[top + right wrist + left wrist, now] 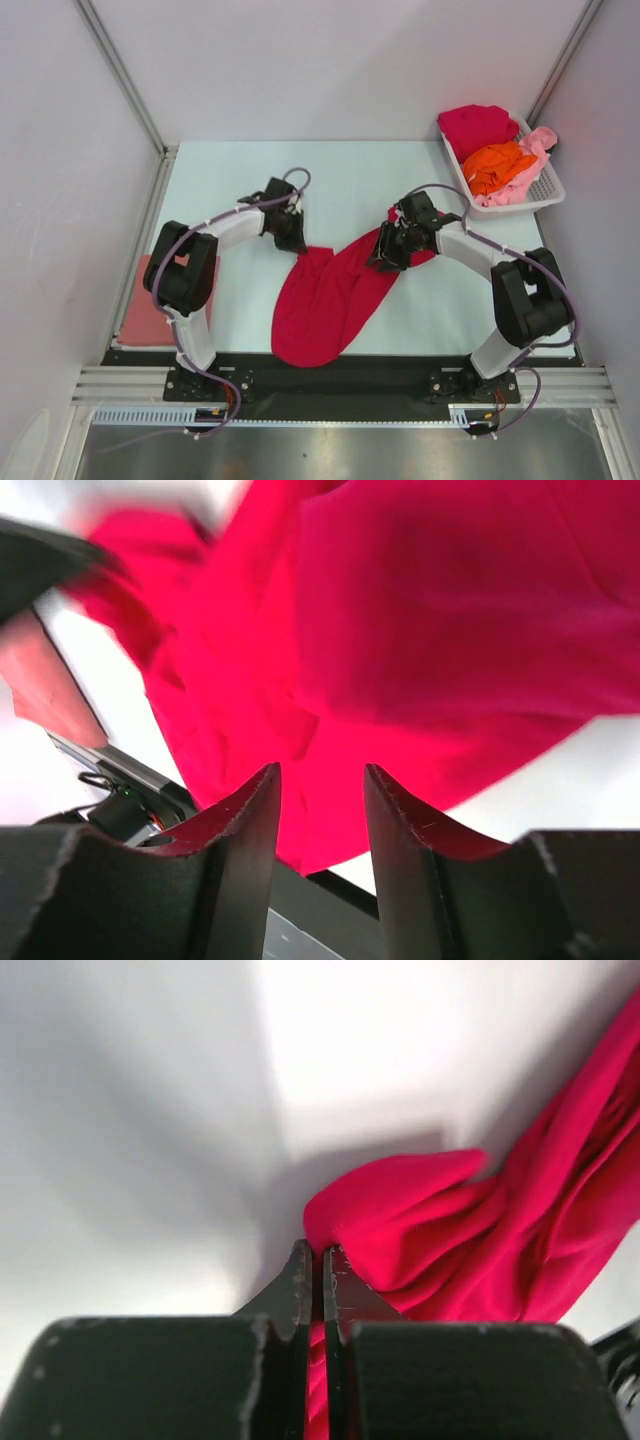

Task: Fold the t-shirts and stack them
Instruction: Flatten the tshirt out

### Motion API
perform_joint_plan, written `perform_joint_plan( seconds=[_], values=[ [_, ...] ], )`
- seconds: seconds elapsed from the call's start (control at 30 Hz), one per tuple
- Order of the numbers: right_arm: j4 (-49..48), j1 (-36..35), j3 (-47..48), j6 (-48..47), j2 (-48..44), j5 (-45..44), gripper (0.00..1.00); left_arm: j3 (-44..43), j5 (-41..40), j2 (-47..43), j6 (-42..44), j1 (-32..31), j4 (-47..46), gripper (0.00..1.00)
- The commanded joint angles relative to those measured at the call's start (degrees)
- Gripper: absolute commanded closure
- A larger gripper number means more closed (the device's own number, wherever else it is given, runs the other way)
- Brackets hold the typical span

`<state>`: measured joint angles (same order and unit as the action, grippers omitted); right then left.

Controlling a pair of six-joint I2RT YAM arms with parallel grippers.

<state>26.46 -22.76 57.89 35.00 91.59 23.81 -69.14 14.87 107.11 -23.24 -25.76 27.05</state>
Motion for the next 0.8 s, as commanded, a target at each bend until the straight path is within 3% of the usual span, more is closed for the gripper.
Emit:
perform_joint_plan(
  seconds=[0.0, 0.03, 0.1, 0.17, 0.23, 0.27, 0.3, 0.4, 0.47, 0.57, 0.77],
  values=[
    [-3.1, -0.9, 4.2, 2.3, 2.7, 1.6, 0.57, -9.3, -3.0, -1.0, 2.0, 5.6, -1.6, 1.0],
    [-2.8, -1.1, 5.4, 2.3, 3.8, 1.2, 0.57, -10.9, -3.2, 0.2, 2.4, 6.0, -1.6, 1.0],
    [-2.2, -1.9, 6.6, 1.7, 4.6, 0.7, 0.56, -14.2, -2.1, 2.0, 3.2, 6.2, 1.2, 0.79],
    [-1.0, -2.7, 8.5, 0.7, 6.0, -0.1, 0.55, -16.9, -1.6, 3.5, 4.2, 6.2, 3.2, 0.79],
    [1.0, -3.2, 10.0, -1.2, 6.9, -1.5, 0.53, -16.0, -3.3, 1.9, 4.3, 6.2, 3.3, 0.68],
    [1.8, -3.9, 12.0, -2.1, 7.8, -2.0, 0.52, -15.8, -4.3, 1.1, 4.8, 6.2, 3.8, 0.54],
    [2.7, -4.3, 13.3, -4.4, 8.2, -3.2, 0.5, -15.5, -5.4, 0.4, 4.8, 6.2, 4.7, 0.48],
    [6.8, -6.5, 19.1, -7.4, 11.1, -5.6, 0.48, -12.3, -9.7, -4.2, 4.5, 6.2, 7.3, 0.38],
    [8.8, -7.6, 21.6, -9.6, 13.3, -7.6, 0.48, -10.1, -13.1, -7.6, 3.7, 6.2, 8.7, 0.36],
    [10.9, -8.9, 25.0, -11.4, 17.6, -11.7, 0.49, -3.9, -13.4, -15.0, 1.3, 6.2, 8.9, 0.41],
    [10.6, -10.0, 27.1, -12.6, 22.1, -15.0, 0.62, 9.8, -10.7, -27.9, -4.1, 6.3, 10.2, 0.48]
  ],
)
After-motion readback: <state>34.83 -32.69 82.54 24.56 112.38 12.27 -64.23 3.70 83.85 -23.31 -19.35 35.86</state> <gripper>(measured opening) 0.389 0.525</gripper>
